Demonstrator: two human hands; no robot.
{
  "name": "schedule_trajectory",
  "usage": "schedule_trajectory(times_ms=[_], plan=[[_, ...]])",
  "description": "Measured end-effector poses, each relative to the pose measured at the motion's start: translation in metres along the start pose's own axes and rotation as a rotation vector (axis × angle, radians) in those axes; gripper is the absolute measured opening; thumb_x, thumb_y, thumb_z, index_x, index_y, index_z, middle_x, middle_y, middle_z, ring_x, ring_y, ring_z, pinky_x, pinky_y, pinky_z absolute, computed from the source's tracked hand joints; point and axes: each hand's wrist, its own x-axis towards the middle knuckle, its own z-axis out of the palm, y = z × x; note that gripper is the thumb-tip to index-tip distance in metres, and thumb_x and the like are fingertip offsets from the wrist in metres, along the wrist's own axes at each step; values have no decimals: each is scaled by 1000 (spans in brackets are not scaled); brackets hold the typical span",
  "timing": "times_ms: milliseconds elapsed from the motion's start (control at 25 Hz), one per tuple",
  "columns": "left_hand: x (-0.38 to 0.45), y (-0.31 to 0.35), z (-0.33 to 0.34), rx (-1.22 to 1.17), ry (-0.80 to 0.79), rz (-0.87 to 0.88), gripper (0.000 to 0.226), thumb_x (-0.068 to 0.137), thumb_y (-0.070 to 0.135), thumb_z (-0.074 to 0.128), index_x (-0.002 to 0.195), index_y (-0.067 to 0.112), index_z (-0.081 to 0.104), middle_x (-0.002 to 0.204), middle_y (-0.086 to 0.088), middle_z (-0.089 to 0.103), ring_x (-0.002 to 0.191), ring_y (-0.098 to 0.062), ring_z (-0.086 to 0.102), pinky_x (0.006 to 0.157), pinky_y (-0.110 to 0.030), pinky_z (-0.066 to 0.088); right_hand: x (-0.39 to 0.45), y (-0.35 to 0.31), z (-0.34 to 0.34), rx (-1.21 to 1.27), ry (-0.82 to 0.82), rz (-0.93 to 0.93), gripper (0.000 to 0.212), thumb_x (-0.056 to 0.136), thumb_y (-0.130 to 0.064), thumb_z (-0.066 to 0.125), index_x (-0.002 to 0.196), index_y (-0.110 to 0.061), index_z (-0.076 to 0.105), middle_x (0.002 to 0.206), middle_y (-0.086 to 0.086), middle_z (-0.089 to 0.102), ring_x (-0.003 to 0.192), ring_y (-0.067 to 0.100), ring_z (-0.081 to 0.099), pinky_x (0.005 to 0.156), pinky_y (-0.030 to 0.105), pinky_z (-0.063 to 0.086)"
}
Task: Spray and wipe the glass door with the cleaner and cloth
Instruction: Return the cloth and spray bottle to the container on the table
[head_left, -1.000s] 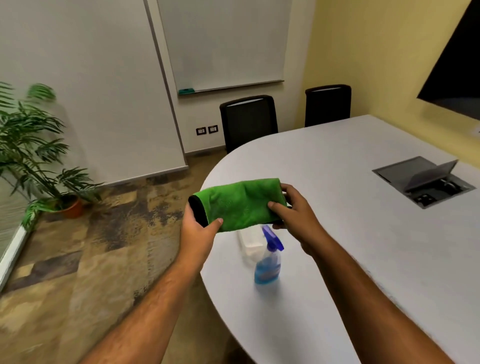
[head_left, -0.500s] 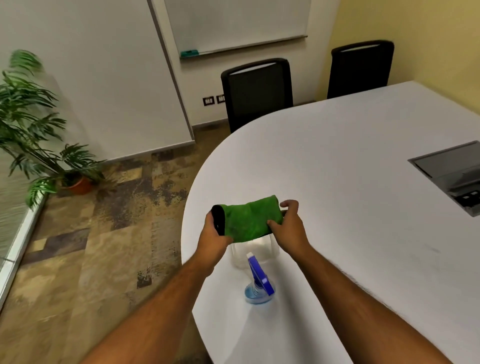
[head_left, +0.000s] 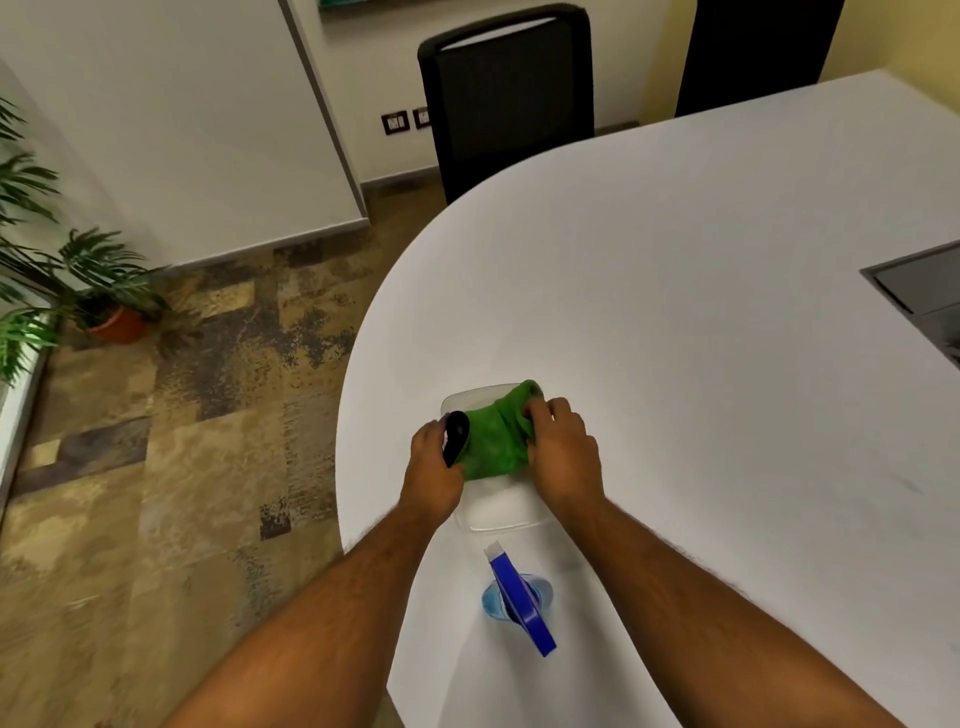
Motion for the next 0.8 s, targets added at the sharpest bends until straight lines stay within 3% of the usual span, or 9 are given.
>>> schedule_trajectory(times_ms=[120,200,320,480,680,800], plan=[[2,-7,6,5,7,15,75,98,-1,66,163,17,33,159,-12,42,146,-29,47,122,-42,44,7,1,0,-40,-38,-19,37,102,-25,60,138,-22,54,125,7,55,100,23,54,79,34,39],[4,-9,5,5,20,39,79,97,5,70,164,22,32,160,-9,42,145,-28,48,121,-47,45,9,6,-2,-33,-71,-44,46,100,-29,66,144,-25,52,137,7,52,112,28,56,83,38,45],[-2,-9,-2,-20,99,78,79,93,13,77,161,25,37,162,-6,41,146,-27,47,121,-49,46,-6,15,-11,118,-60,-30,61,96,-31,73,153,-28,49,154,4,46,131,27,49,102,47,50],[-42,-20,-14,146,157,232,65,94,13,75,153,22,49,163,-4,42,149,-23,41,122,-37,37,-63,34,-26,226,17,-71,50,99,-27,70,146,-23,56,147,2,55,129,22,50,103,34,47],[-105,-41,-19,298,-53,372,63,88,7,77,144,24,55,151,1,55,135,-15,49,111,-45,53,-129,40,-33,276,-164,-91,53,94,-10,70,142,-28,57,142,-5,59,126,15,55,104,34,54],[-134,-44,-8,405,-269,351,67,87,7,77,148,21,51,150,-1,55,133,-15,49,113,-38,50,-160,36,-32,240,-341,-158,66,85,-2,72,145,-25,56,145,-4,59,129,16,53,103,28,50]])
